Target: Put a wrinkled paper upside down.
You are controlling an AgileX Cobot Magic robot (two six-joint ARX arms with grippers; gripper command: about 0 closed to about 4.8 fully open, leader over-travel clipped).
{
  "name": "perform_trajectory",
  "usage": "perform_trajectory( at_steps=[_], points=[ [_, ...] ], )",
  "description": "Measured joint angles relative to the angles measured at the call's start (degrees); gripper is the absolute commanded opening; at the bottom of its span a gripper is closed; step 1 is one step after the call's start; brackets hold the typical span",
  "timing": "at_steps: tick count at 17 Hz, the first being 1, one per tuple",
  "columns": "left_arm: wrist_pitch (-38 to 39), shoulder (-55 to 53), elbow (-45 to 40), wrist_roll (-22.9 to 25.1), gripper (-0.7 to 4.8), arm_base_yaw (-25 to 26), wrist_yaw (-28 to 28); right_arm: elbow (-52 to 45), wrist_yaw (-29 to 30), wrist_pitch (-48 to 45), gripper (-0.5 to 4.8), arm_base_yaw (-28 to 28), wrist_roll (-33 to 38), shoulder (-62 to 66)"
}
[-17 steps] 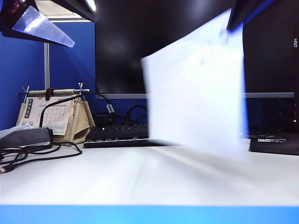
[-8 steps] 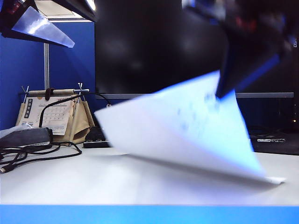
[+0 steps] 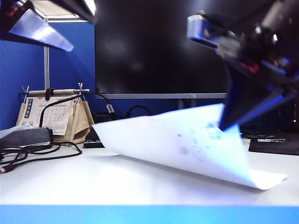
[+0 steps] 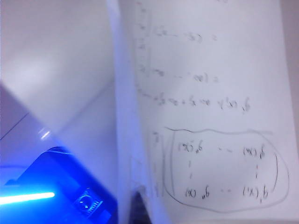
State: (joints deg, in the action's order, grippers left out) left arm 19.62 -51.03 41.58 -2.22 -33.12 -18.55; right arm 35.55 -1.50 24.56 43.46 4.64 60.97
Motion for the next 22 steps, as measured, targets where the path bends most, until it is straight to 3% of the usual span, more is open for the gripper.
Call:
perform_trajectory(
  at_steps=[6,10,13,15,16,19,21,22],
  points=[
    [-0.55,0.00,0.00,-0.24,4.04,0.00,0.79,-5.64,5.68,-3.06,-0.01,-1.84,-0.13,0.15],
    [-2.40,0.00,0.00,-0.57,4.04,0.00,4.66,-7.80,3.13,-7.34,-0.01,-2.60,-0.13,0.26],
    [-3.17,0.15,-0.02,-0.20,4.04,0.02,5.77,-7.78,4.39,-10.78,0.00,-4.46,-0.15,1.53],
    [-4.28,1.31,-0.09,-2.10,4.04,0.00,5.75,-7.80,7.78,-10.56,0.52,-4.22,-0.13,2.54],
    [-5.16,2.56,-0.11,-3.21,4.04,0.02,5.77,-7.82,8.68,-10.56,1.29,-4.11,-0.15,3.26],
    [-6.14,9.64,-0.42,-4.02,4.04,0.00,7.02,-8.04,8.98,-10.40,1.54,-4.22,-0.13,5.27],
    [-5.88,15.50,-2.43,-3.67,4.04,0.02,10.16,-8.02,9.05,-10.82,1.67,-4.17,-0.11,5.38],
    [-5.14,20.63,-5.27,-2.86,4.04,0.02,13.86,-8.02,9.07,-11.06,2.00,-4.17,0.09,5.27]
  ],
)
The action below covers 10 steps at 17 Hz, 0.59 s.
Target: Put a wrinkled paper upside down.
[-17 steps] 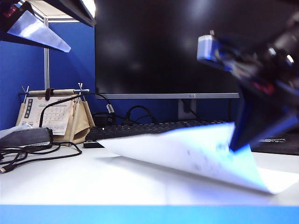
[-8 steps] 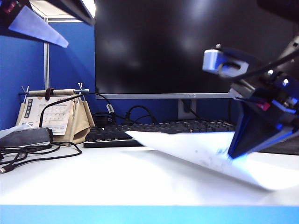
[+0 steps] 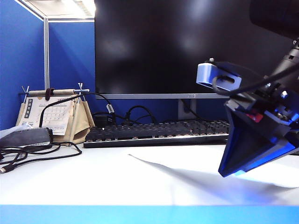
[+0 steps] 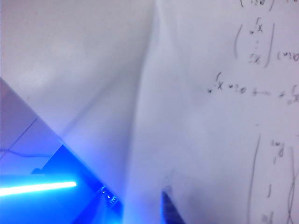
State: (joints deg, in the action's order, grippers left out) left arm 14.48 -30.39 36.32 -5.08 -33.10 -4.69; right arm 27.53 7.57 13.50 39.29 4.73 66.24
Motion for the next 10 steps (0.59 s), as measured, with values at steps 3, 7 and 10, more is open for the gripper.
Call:
perform_trajectory(
  at_steps=[3,7,10],
  points=[
    [3.02,14.01,-7.98,-0.63,4.04,-0.02,1.90,0.00,3.17,-0.20,2.13,0.00,1.57,-2.99],
    [2.64,27.95,-17.81,-5.11,4.04,-0.04,4.04,0.02,2.19,-0.85,2.10,0.00,3.48,-13.40],
    [2.01,30.08,-23.89,-7.32,4.04,-0.02,5.79,0.24,-8.37,-1.90,1.97,-0.04,4.81,-23.45]
  ],
)
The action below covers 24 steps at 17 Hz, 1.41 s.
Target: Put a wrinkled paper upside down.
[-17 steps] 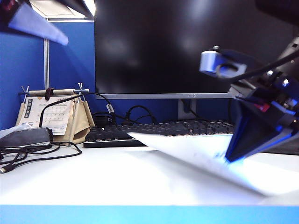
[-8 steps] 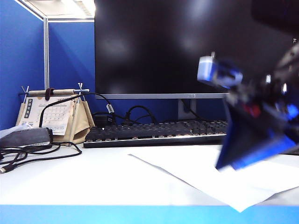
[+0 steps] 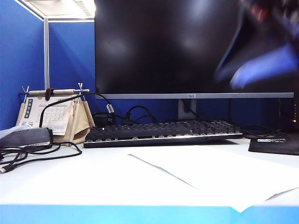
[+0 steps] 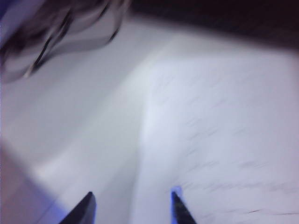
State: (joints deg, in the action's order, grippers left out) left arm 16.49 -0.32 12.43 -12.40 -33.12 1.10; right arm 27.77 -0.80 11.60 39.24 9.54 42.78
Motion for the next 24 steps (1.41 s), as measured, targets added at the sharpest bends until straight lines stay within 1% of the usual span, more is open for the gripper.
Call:
perform_trajectory(
  at_steps=[1,2,3,4,5,8,9,11,16,17,18,19,20,24],
  points=[
    [-0.55,0.00,-2.86,-0.31,4.04,0.00,0.07,-0.24,-6.91,-0.13,1.97,-0.02,0.31,-5.38],
    [-2.27,0.00,-4.70,-0.33,4.04,0.00,0.24,-0.59,-11.47,-0.37,1.97,-0.02,0.35,-8.74],
    [-3.82,0.00,-5.97,-0.33,4.04,0.00,0.96,-1.46,-14.75,-0.79,1.97,-0.02,0.35,-10.93],
    [-6.12,0.00,-8.17,-0.33,4.04,0.00,3.48,-3.50,-19.43,-0.42,1.97,-0.02,0.35,-14.16],
    [-7.48,0.00,-9.99,-0.28,4.03,0.00,6.97,-5.27,-22.73,0.72,1.97,-0.04,0.37,-16.28],
    [-8.35,0.00,-11.63,-0.20,4.03,0.00,13.46,-11.93,-28.17,2.67,1.97,-0.07,0.35,-22.77],
    [-8.13,0.00,-11.72,0.00,4.03,0.00,15.52,-15.39,-31.61,2.58,1.98,-0.07,0.42,-25.55],
    [-8.13,0.02,-11.72,1.07,4.03,0.00,16.31,-19.74,-36.13,2.91,1.98,-0.07,1.60,-29.51],
    [-8.13,0.00,-11.72,1.46,4.03,0.00,15.72,-25.68,-36.63,2.40,1.97,-0.20,2.71,-34.77],
    [-8.13,0.00,-11.72,1.49,4.03,0.00,15.56,-25.70,-36.83,2.08,1.45,-0.24,2.82,-34.86],
    [-8.13,0.00,-11.72,1.49,4.03,0.00,15.56,-25.70,-37.05,2.01,0.46,-0.33,2.84,-34.84],
    [-8.13,0.00,-11.72,1.49,4.03,0.00,15.56,-25.70,-37.24,1.99,0.01,-0.48,2.91,-34.86],
    [-8.13,0.00,-11.72,1.49,4.03,0.00,15.56,-25.70,-37.44,2.01,-0.05,-0.98,2.89,-34.86],
    [-8.13,0.02,-11.72,1.60,4.03,0.00,15.56,-25.70,-37.51,2.01,0.00,-1.51,2.86,-34.86]
  ],
)
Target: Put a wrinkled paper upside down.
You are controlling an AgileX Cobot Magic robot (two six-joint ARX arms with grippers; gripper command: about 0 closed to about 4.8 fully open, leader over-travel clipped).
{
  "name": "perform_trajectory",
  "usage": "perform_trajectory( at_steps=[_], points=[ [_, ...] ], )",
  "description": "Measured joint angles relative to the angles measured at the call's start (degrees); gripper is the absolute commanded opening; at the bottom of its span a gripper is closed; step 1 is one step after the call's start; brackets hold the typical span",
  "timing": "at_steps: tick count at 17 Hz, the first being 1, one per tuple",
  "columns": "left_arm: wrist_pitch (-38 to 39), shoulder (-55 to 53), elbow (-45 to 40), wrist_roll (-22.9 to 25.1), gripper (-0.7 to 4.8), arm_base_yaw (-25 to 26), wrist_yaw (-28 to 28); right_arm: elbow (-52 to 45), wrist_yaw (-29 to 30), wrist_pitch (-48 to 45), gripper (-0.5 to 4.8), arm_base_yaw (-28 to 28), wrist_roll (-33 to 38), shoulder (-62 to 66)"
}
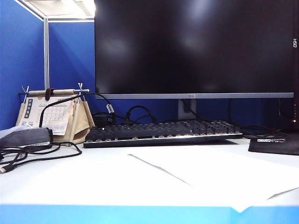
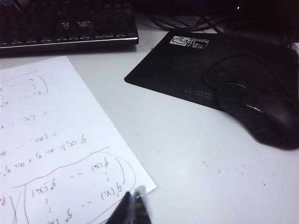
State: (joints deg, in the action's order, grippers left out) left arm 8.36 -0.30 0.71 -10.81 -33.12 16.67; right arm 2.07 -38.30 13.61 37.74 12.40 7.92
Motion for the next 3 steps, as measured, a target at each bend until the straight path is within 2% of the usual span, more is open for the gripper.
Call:
perform_trajectory(
  at_steps=[3],
  points=[
    [0.00,0.00,0.00,0.04,4.03,0.00,0.00,-0.02,-0.02,-0.02,0.00,0.00,0.00,0.00]
  ],
)
